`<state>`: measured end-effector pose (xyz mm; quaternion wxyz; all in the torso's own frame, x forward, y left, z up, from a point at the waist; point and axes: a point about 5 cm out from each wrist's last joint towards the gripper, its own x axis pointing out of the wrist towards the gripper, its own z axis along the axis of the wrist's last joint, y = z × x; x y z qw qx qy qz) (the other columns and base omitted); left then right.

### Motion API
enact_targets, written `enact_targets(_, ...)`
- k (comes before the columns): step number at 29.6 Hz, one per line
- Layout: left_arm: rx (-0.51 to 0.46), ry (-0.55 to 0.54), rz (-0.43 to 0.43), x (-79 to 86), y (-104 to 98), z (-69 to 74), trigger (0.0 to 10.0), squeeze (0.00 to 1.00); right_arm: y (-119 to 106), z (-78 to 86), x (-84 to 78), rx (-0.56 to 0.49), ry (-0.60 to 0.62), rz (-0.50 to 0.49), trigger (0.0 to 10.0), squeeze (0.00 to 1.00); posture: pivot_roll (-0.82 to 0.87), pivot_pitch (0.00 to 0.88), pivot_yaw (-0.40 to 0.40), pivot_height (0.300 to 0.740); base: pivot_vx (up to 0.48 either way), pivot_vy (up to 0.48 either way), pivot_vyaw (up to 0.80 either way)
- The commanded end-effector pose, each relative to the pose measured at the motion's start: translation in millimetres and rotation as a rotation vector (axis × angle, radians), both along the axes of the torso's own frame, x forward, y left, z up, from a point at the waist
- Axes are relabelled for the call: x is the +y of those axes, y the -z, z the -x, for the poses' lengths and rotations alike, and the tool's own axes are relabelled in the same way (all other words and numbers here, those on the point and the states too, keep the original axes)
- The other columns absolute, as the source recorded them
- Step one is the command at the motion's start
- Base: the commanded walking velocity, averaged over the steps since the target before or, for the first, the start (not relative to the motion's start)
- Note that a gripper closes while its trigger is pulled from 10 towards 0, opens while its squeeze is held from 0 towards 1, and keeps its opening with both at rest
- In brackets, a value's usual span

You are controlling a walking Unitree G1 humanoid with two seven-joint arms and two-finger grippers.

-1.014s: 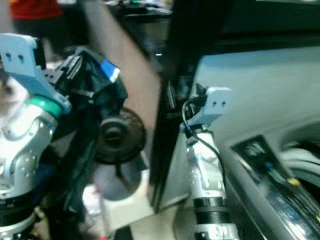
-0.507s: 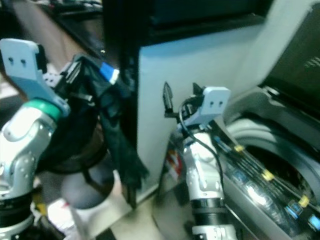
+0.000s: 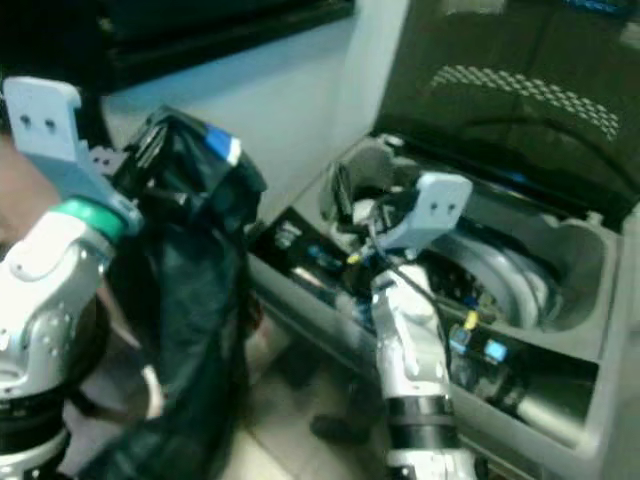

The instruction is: Clothes washing

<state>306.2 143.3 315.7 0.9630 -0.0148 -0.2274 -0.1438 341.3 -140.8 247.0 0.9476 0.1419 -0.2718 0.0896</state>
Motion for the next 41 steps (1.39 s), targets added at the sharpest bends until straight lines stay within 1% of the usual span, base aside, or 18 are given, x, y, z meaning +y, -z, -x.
enact_targets(1, -0.013, -0.007, 0.0, 0.4, -1.6, 2.2, 10.0, 0.0, -0.6, 0.3, 0.4, 0.007, -0.005, -0.027, 10.0, 0.0, 0.04, 0.03, 0.016, 0.74, 0.0, 0.0, -0.78)
enact_targets(13, -0.011, -0.012, -0.001, 0.4, -1.3, 1.7, 10.0, 0.0, -0.4, -0.4, -3.2, 0.014, 0.008, -0.051, 10.0, 0.0, 0.04, 0.032, 0.016, 0.74, 0.0, 0.0, -0.78)
enact_targets(19, -0.012, -0.015, -0.005, 0.5, -1.3, 1.6, 10.0, 0.0, 0.7, -0.6, -2.6, 0.017, 0.011, -0.036, 10.0, 0.0, 0.04, 0.031, 0.017, 0.74, 0.0, 0.0, 0.0)
enact_targets(23, -0.012, -0.017, -0.008, 0.5, -1.3, 1.5, 10.0, 0.0, 3.0, -1.8, -1.4, 0.037, 0.003, -0.04, 10.0, 0.0, 0.04, 0.031, 0.017, 0.74, 0.0, 0.0, -0.8)
enact_targets(41, -0.008, -0.017, -0.01, 0.5, -0.1, 0.3, 10.0, 0.0, 1.6, -2.6, -2.0, 0.031, 0.006, -0.032, 10.0, 0.0, 0.04, 0.025, 0.018, 0.74, 0.0, 0.0, -0.8)
